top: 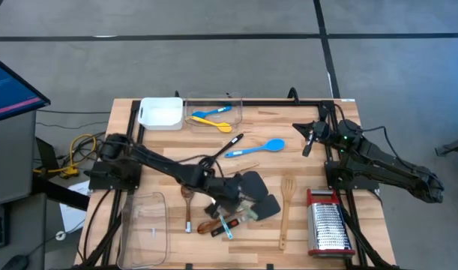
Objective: Pick & Place Kitchen Items
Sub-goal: Put the green table knife into the white bin
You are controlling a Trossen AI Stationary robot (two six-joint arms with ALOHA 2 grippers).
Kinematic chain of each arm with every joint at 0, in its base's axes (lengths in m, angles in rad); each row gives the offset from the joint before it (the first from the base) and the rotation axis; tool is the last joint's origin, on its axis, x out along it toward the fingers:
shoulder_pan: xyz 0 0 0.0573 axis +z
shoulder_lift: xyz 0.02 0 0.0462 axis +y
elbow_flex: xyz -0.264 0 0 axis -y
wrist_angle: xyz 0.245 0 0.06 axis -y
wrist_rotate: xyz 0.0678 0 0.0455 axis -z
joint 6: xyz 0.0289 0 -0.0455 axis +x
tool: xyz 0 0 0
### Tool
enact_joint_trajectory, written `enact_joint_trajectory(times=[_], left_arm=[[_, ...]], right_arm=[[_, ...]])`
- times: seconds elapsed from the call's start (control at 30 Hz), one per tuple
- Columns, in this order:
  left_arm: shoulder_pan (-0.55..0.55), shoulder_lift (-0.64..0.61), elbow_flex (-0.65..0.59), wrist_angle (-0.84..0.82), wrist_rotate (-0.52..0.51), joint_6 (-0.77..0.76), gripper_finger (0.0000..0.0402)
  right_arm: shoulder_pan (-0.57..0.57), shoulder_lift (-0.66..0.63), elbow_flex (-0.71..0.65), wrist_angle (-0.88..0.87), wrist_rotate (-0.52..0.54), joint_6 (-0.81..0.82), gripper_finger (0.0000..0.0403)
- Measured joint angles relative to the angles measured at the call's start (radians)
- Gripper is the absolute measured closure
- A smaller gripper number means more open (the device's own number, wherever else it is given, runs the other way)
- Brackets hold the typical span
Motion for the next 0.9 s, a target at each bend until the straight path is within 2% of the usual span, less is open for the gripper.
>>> enact_joint_trajectory(times=[0.6,0.9], left_arm=[[0.146,-0.485,-0.002,0.055,-0.37,0.003,0.0377],[0.303,-0.621,-0.003,0.055,-0.486,0.003,0.0377]], right_arm=[[-0.005,0.0,0.0,-0.006,0.0,0.0,0.0401],[-0.006,0.0,0.0,-0.006,0.0,0.0,0.0401]])
